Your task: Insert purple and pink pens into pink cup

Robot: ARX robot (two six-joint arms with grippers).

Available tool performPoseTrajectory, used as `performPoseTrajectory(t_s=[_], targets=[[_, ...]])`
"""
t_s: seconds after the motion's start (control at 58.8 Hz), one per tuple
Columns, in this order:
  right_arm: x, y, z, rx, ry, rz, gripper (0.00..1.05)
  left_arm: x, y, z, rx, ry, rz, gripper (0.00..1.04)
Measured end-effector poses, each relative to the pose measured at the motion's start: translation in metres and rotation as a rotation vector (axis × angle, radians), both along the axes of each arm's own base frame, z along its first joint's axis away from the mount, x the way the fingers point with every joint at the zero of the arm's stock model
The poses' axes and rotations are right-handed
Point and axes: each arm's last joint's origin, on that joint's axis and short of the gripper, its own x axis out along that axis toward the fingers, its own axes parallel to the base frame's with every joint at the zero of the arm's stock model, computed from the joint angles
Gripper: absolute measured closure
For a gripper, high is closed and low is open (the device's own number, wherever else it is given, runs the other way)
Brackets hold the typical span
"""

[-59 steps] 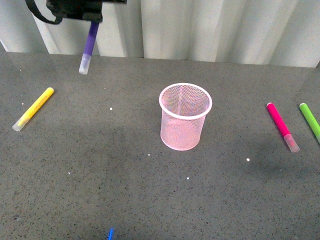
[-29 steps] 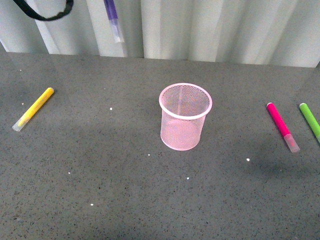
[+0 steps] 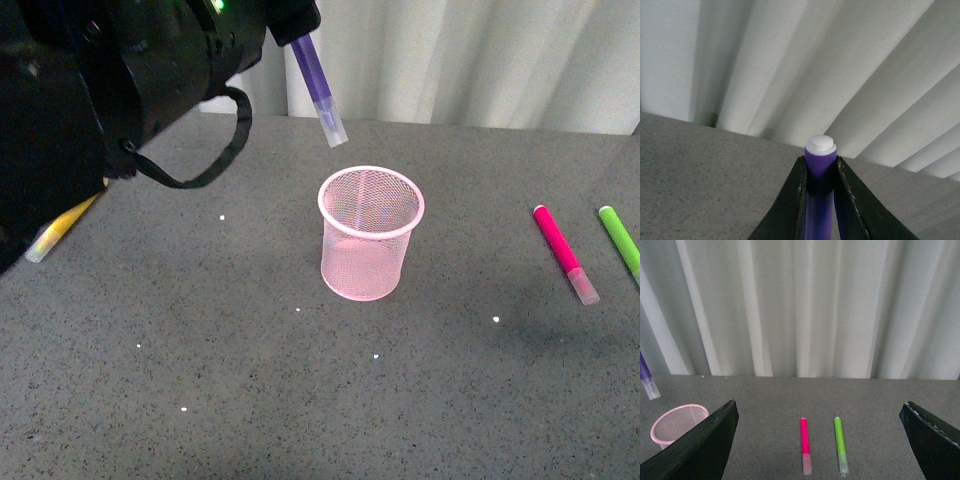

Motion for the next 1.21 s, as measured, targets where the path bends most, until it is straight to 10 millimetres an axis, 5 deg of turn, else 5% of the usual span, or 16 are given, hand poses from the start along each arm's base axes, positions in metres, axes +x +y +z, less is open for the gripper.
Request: performPoseTrajectory(t_s=[0.391,1.207], targets=[[0.0,0.0,0.0,0.0,0.0,0.0,0.07,-0.007,-0.036,-0.027,-0.017,-0.073,-0.059,0.93],[0.0,0.0,0.0,0.0,0.0,0.0,0.07,-0.003,-0.031,-0.041,0.04,-0.119,-0.074,0.93]])
